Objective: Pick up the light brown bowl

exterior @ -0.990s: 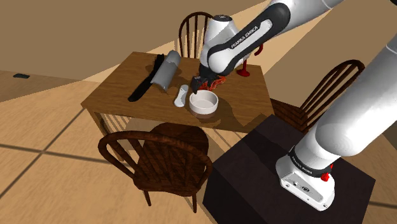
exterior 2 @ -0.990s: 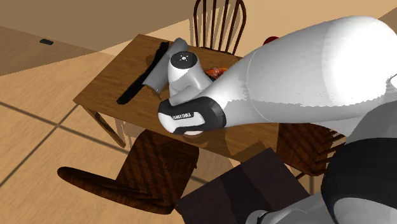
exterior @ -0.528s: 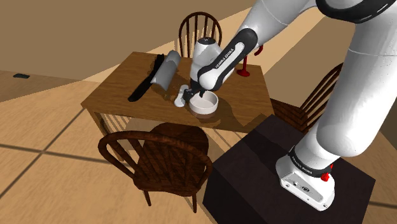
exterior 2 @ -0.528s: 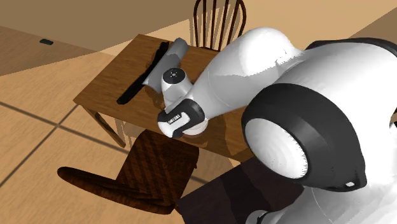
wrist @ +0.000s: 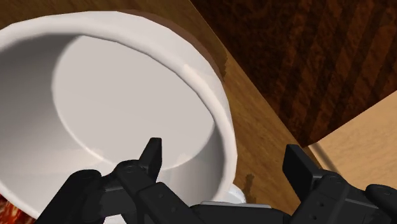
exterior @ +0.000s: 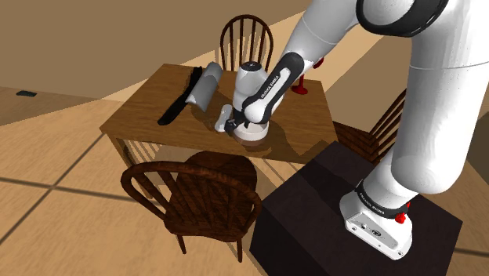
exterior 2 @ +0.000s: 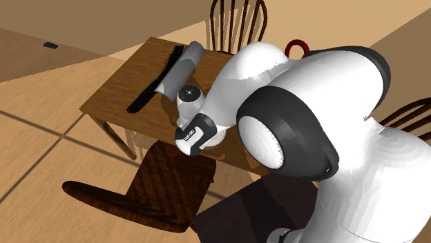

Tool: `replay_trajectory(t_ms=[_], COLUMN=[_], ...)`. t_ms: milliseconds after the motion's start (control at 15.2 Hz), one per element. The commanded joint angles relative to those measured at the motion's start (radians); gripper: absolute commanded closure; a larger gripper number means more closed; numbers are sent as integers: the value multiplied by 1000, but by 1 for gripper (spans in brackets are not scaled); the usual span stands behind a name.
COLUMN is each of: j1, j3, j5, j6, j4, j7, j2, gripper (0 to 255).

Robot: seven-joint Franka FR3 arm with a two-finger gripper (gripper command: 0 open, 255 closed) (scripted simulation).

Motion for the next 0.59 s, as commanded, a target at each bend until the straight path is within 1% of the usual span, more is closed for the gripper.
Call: replay_trajectory(t_ms=[0, 66, 132, 528], j1=[6, 6, 6, 5], j3=[-7, -7, -8, -7], j5=[-6, -6, -7, -7], j6=[16, 16, 17, 17], j4=[6, 6, 4, 5], j7=[6, 6, 6, 5], j2=[21, 21, 20, 21], gripper=[0, 0, 255, 255])
